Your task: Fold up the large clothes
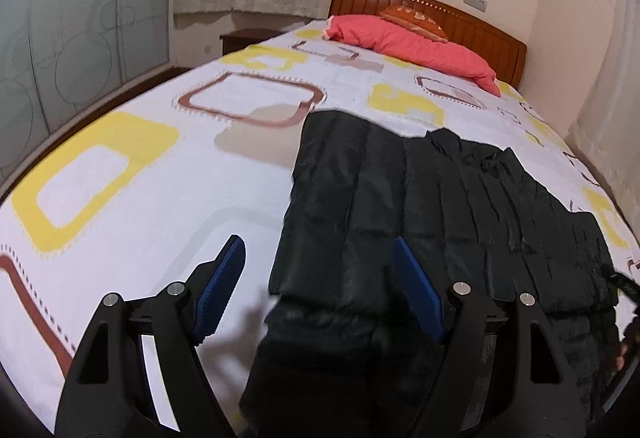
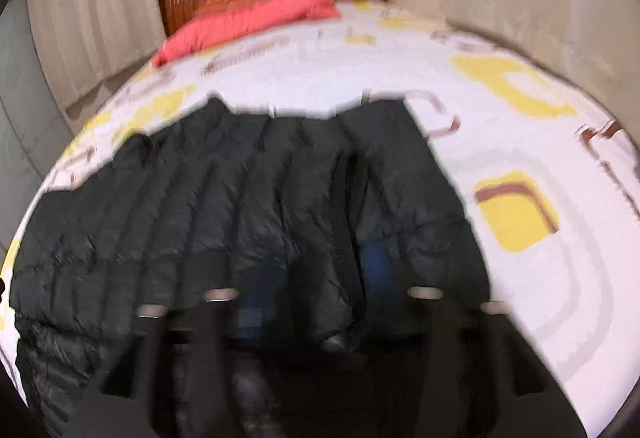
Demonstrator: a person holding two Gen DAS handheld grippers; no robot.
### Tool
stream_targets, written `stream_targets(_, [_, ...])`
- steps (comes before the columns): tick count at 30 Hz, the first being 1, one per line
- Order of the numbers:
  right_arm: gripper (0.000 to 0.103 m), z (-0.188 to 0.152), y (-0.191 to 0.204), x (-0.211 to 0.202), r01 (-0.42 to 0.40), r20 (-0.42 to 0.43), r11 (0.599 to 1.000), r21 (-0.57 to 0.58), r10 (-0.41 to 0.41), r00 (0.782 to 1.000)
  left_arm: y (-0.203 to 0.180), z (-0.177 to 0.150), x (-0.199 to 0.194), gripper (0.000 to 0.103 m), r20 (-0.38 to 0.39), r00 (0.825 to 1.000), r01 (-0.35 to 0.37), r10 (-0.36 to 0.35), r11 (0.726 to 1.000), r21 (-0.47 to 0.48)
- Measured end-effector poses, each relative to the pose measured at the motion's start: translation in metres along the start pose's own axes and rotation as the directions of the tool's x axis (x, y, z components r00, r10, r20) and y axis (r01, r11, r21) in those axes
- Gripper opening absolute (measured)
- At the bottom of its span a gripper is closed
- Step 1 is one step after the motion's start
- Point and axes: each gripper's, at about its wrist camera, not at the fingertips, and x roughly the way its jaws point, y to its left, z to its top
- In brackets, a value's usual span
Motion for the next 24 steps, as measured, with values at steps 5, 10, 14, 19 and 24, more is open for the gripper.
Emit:
stream_targets(5, [0.063, -0.004, 0.033, 0.004, -0.055, -0.018, 0.995, -0.080, 0.054, 0.998, -0.012, 0.005, 0.028, 0.076, -0.026, 0.998, -0.050, 0.052, 0.997, 0.057])
stream_targets(10, [0.064, -0.025, 0.044, 0.042, -0.045, -0.113, 0.991, -0.130, 0.030, 0.993, -0.012, -0.007, 0.070, 0.075, -0.152, 0.985, -0.072, 0.085, 0.993, 0.089])
stream_targets(14, [0.064, -0.015, 0.042, 0.028, -0.052, -0.114, 0.994, -0.094, 0.041, 0.993, -0.005, 0.000, 0.048, 0.069, -0.111, 0.991, -0.065, 0.071, 0.996, 0.052])
stream_targets(19, [0.064, 0.004, 0.047, 0.027, -0.030, -0.037, 0.996, -0.085, 0.027, 0.999, -0.012, 0.018, 0.023, 0.073, -0.004, 1.000, -0.021, 0.021, 1.000, 0.000])
stream_targets(24, [0.064, 0.003, 0.053, 0.067, -0.009, -0.128, 0.996, -0.087, -0.002, 0.992, -0.033, 0.011, 0.086, 0.076, -0.177, 0.981, -0.064, 0.084, 0.991, 0.118])
